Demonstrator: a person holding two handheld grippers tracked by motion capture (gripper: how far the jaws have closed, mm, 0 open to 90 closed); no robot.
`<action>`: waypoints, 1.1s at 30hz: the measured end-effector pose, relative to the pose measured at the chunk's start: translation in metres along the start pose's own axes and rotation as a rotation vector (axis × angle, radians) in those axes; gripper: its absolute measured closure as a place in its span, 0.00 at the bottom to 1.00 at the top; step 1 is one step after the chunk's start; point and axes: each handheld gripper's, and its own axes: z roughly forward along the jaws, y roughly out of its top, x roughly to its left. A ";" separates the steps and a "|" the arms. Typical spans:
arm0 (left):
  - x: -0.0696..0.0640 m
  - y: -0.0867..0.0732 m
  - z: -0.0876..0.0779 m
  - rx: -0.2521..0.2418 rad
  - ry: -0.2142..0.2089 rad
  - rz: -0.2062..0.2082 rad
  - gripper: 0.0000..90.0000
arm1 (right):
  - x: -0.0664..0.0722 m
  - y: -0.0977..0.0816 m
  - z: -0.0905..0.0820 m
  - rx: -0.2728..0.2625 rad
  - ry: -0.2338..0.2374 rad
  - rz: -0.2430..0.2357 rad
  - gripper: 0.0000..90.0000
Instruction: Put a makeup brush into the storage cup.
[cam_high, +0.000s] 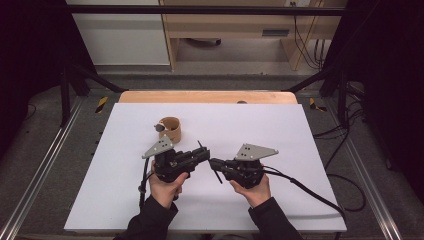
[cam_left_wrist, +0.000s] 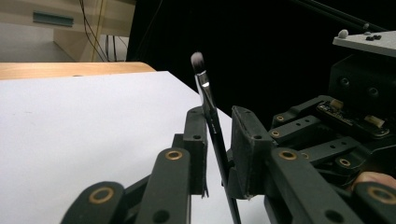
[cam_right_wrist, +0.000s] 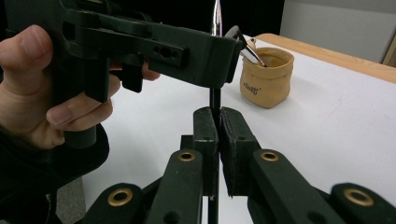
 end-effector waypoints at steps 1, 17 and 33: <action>0.000 0.000 0.000 0.001 0.000 -0.001 0.86 | 0.000 0.000 0.000 0.001 0.003 0.000 0.95; -0.002 -0.001 0.000 0.001 -0.026 0.006 0.94 | 0.001 -0.001 0.001 -0.004 0.009 -0.005 0.95; -0.004 0.001 -0.004 -0.009 -0.022 0.043 0.95 | 0.001 -0.001 0.001 -0.002 0.009 -0.006 0.88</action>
